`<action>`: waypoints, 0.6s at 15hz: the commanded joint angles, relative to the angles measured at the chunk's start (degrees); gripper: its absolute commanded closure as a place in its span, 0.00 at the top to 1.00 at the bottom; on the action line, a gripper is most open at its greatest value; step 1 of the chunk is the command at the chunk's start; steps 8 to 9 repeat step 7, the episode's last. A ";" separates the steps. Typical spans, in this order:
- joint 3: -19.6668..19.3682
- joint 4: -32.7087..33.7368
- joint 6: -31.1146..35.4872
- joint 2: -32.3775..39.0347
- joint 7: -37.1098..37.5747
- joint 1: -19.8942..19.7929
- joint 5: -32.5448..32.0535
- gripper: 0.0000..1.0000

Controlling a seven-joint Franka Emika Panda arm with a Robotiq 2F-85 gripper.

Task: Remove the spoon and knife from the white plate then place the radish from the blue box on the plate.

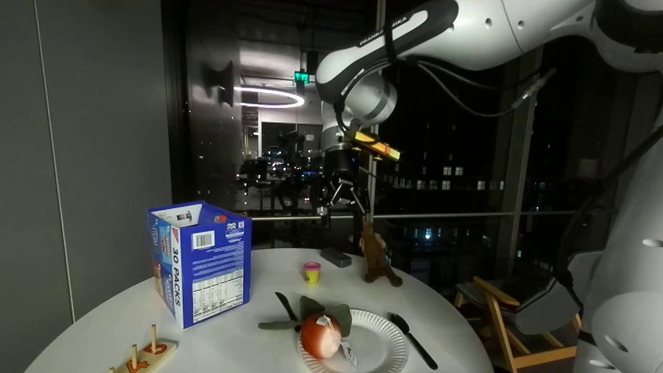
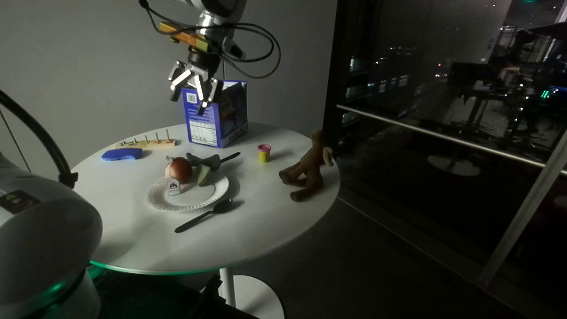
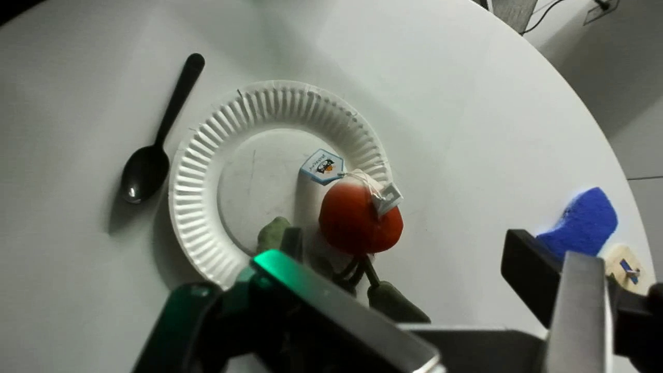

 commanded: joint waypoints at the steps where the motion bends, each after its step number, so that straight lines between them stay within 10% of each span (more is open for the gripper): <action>1: -0.11 1.79 -5.59 -5.61 4.57 -0.93 -1.35 1.00; 9: 0.01 1.31 -5.20 -6.66 4.58 -1.03 -1.50 1.00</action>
